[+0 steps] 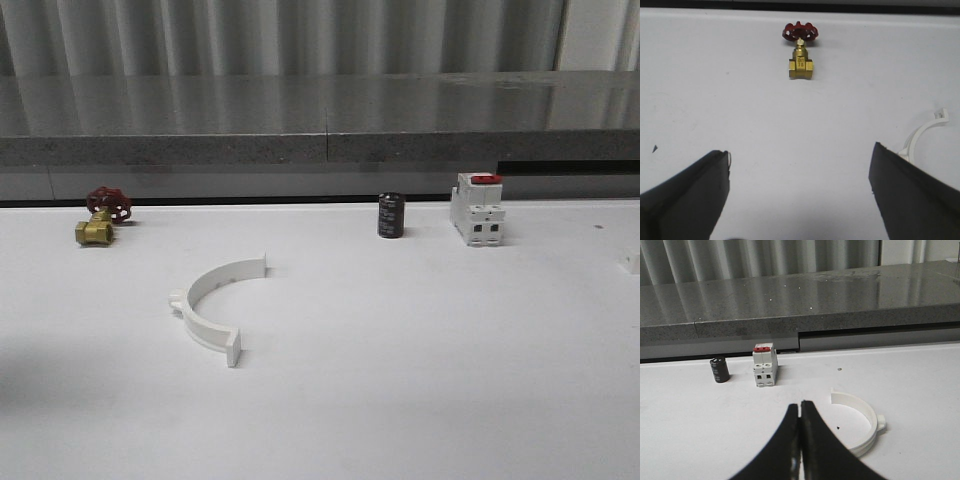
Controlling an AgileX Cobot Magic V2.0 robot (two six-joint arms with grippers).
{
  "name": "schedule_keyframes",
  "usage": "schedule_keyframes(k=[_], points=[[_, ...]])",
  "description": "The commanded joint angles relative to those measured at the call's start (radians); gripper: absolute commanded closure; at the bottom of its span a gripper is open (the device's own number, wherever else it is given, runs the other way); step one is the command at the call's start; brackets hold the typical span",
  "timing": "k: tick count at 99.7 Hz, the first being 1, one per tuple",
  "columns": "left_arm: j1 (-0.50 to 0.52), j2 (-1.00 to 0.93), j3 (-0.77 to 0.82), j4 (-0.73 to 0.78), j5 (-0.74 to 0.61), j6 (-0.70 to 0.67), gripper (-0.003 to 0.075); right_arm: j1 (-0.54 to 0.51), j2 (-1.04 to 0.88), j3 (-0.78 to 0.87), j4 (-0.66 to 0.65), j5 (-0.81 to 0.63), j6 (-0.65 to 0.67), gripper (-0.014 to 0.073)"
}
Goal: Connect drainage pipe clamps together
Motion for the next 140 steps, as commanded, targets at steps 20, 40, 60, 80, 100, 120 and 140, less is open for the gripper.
schedule_keyframes(k=[20, 40, 60, 80, 100, 120, 140], points=[[0.006, -0.273, 0.165, 0.013, -0.058, 0.001, 0.0155, -0.002, -0.018, -0.020, -0.013, -0.080, -0.005, 0.0660], [0.006, -0.453, 0.281, 0.013, -0.058, 0.001, 0.0155, -0.002, -0.018, -0.020, -0.013, -0.080, -0.005, 0.0660], [0.006, -0.574, 0.351, 0.013, -0.058, 0.001, 0.0235, -0.002, -0.018, -0.020, -0.013, -0.080, -0.005, 0.0660], [0.006, -0.605, 0.377, 0.013, -0.056, 0.001, 0.0498, -0.002, -0.018, -0.020, -0.013, -0.093, -0.005, 0.0660], [0.006, -0.605, 0.377, 0.013, -0.056, 0.001, 0.0739, -0.002, -0.018, -0.021, -0.013, -0.123, -0.005, 0.0660], [0.006, -0.605, 0.377, 0.013, -0.056, 0.001, 0.0741, -0.002, -0.017, -0.086, -0.009, -0.095, -0.004, 0.0660], [0.006, -0.605, 0.377, 0.013, -0.058, 0.001, 0.0741, -0.002, 0.101, -0.315, 0.034, 0.205, -0.004, 0.0660]])
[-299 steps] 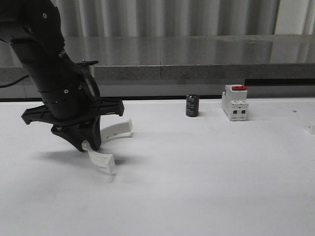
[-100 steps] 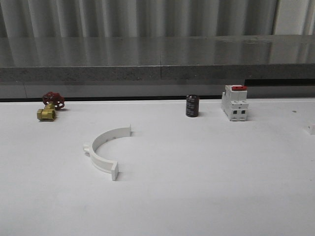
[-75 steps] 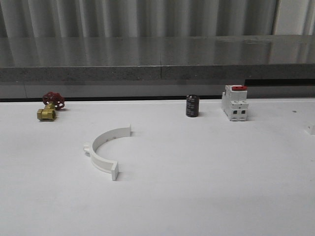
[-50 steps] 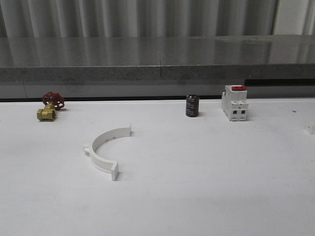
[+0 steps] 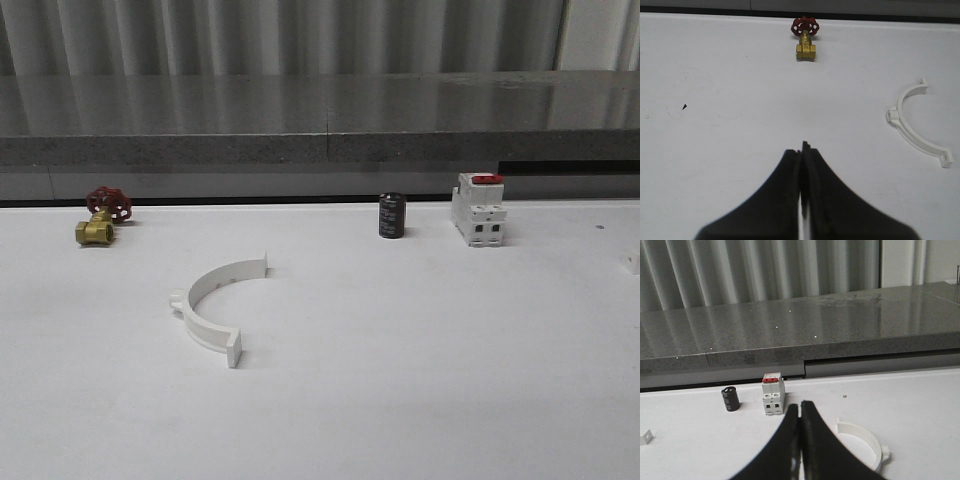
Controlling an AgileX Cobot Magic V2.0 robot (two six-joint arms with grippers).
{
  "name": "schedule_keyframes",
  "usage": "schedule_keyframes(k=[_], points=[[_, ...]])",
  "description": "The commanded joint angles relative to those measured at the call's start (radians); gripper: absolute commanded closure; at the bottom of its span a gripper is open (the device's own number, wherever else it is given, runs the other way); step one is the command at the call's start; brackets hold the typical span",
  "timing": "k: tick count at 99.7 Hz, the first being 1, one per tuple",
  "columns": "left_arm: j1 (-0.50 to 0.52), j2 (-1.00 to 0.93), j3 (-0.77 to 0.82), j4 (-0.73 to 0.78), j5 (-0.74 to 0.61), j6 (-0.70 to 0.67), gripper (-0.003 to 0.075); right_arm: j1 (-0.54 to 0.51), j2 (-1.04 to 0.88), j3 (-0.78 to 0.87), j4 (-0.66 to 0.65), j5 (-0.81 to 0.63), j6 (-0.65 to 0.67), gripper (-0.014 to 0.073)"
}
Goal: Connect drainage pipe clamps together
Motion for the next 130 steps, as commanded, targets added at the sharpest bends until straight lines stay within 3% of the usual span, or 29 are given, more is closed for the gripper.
schedule_keyframes(k=[1, 36, 75, 87, 111, 118, 130], points=[[0.006, -0.001, -0.026, 0.006, -0.067, -0.003, 0.0741, -0.002, 0.087, -0.135, 0.009, 0.088, -0.004, 0.0660], [0.006, -0.001, -0.026, 0.006, -0.067, -0.003, 0.0741, -0.002, 0.509, -0.470, 0.014, 0.427, -0.004, 0.0660], [0.006, 0.001, -0.026, 0.006, -0.065, -0.003, 0.0741, -0.002, 0.718, -0.546, 0.022, 0.529, -0.004, 0.0651], [0.006, 0.001, -0.026, 0.006, -0.065, -0.003, 0.0741, -0.002, 0.718, -0.546, 0.022, 0.579, -0.004, 0.0525], [0.006, 0.001, -0.026, 0.006, -0.065, -0.003, 0.0741, -0.002, 0.716, -0.546, 0.022, 0.591, -0.004, 0.0109], [0.006, 0.001, -0.026, 0.006, -0.065, -0.003, 0.0741, -0.002, 0.716, -0.552, 0.029, 0.581, -0.004, 0.0055], [0.006, 0.001, -0.026, 0.006, -0.065, -0.003, 0.0741, -0.003, 0.744, -0.585, 0.043, 0.578, -0.004, 0.0051]])
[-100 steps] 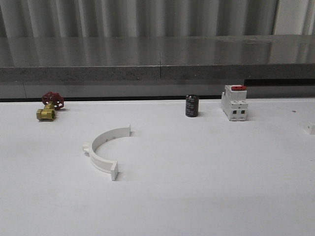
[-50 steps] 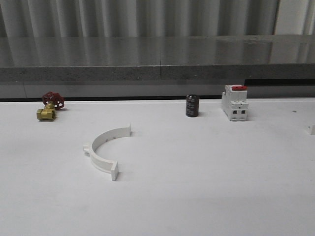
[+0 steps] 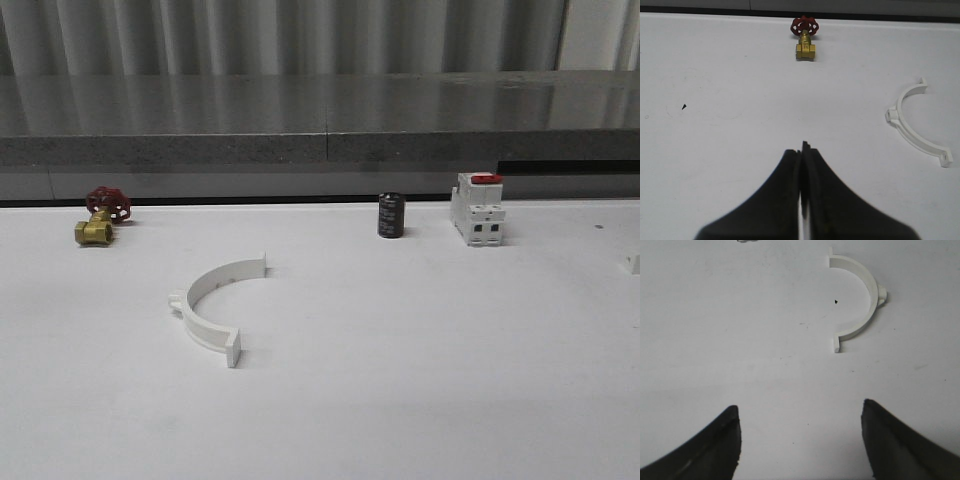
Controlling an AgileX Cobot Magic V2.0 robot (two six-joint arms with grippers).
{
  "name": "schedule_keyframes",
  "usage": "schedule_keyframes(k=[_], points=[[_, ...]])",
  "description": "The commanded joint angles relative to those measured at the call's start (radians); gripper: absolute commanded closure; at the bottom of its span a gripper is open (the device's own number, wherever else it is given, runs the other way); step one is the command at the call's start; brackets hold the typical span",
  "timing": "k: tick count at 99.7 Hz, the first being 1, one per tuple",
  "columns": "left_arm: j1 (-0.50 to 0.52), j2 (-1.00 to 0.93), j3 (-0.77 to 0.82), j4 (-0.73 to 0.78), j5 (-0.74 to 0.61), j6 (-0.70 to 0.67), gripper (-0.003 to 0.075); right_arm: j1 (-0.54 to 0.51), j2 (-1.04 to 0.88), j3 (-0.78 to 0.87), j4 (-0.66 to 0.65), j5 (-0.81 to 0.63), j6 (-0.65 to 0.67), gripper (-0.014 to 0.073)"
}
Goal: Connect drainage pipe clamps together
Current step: 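Close the right gripper on the end of the second half-ring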
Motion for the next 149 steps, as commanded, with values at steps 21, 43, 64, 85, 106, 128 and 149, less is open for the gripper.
schedule_keyframes(k=[21, 43, 64, 85, 106, 128, 149], points=[[0.006, 0.001, -0.026, 0.006, -0.065, -0.003, 0.0741, -0.004, 0.215, -0.180, -0.005, -0.045, -0.051, 0.0051], [0.006, 0.001, -0.026, 0.006, -0.065, -0.003, 0.0741, -0.096, 0.459, -0.285, 0.003, -0.103, -0.137, 0.0051], [0.006, 0.001, -0.026, 0.006, -0.065, -0.003, 0.0741, -0.204, 0.650, -0.360, 0.041, -0.145, -0.221, 0.0051], [0.006, 0.001, -0.026, 0.006, -0.065, -0.003, 0.0741, -0.273, 0.814, -0.429, 0.043, -0.165, -0.287, 0.0051], [0.006, 0.001, -0.026, 0.006, -0.065, -0.003, 0.0741, -0.316, 0.948, -0.461, 0.043, -0.204, -0.312, 0.0051], [0.006, 0.001, -0.026, 0.006, -0.065, -0.003, 0.0741, -0.317, 1.038, -0.485, 0.046, -0.240, -0.350, 0.0051], [0.006, 0.001, -0.026, 0.006, -0.067, -0.003, 0.0741, -0.317, 1.095, -0.503, 0.046, -0.258, -0.354, 0.0051]])
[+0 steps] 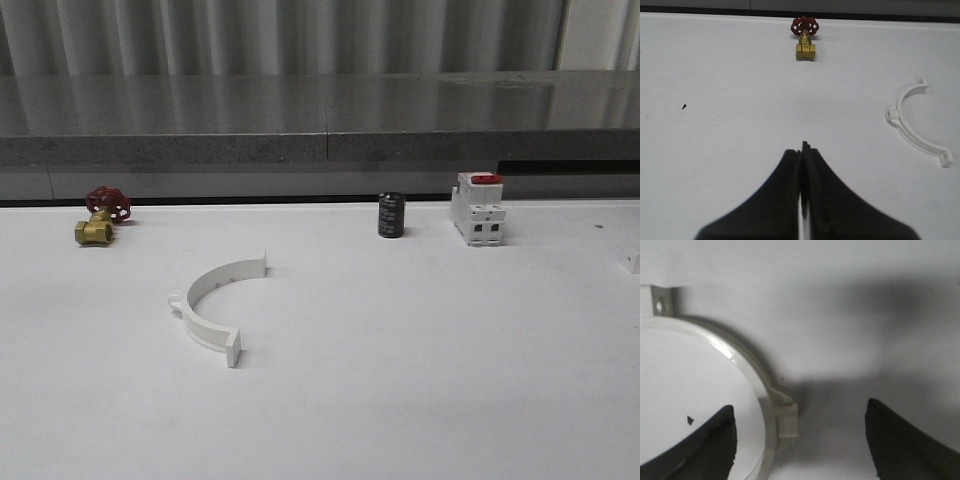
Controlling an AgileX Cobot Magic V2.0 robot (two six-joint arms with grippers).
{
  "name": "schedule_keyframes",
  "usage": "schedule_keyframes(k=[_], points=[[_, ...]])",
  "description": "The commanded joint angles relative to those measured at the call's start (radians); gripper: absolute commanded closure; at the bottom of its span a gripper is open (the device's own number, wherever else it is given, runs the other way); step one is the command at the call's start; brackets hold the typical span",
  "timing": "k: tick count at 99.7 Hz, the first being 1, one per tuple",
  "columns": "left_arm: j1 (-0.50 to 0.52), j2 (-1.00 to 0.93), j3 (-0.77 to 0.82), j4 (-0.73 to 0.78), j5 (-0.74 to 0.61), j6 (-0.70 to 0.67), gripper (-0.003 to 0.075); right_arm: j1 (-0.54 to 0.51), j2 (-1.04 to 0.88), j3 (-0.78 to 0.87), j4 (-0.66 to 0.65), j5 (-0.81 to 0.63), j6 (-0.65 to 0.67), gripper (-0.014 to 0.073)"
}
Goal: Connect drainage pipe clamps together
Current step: 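Close the right gripper on the end of the second half-ring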
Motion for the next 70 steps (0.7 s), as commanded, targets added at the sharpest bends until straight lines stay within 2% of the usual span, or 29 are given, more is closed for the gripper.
schedule_keyframes(k=[1, 45, 55, 70], points=[[0.006, 0.001, -0.026, 0.006, -0.067, -0.003, 0.0741, -0.005, -0.026, -0.029, 0.006, -0.033, -0.015, 0.0051], [0.006, 0.001, -0.026, 0.006, -0.067, -0.003, 0.0741, -0.005, 0.028, -0.029, 0.006, -0.044, -0.025, 0.0062], [0.006, 0.001, -0.026, 0.006, -0.067, -0.003, 0.0741, -0.005, 0.037, -0.029, 0.009, -0.033, -0.025, 0.0139], [0.006, 0.001, -0.026, 0.006, -0.067, -0.003, 0.0741, -0.005, 0.034, -0.029, 0.012, -0.017, -0.024, 0.0365]])
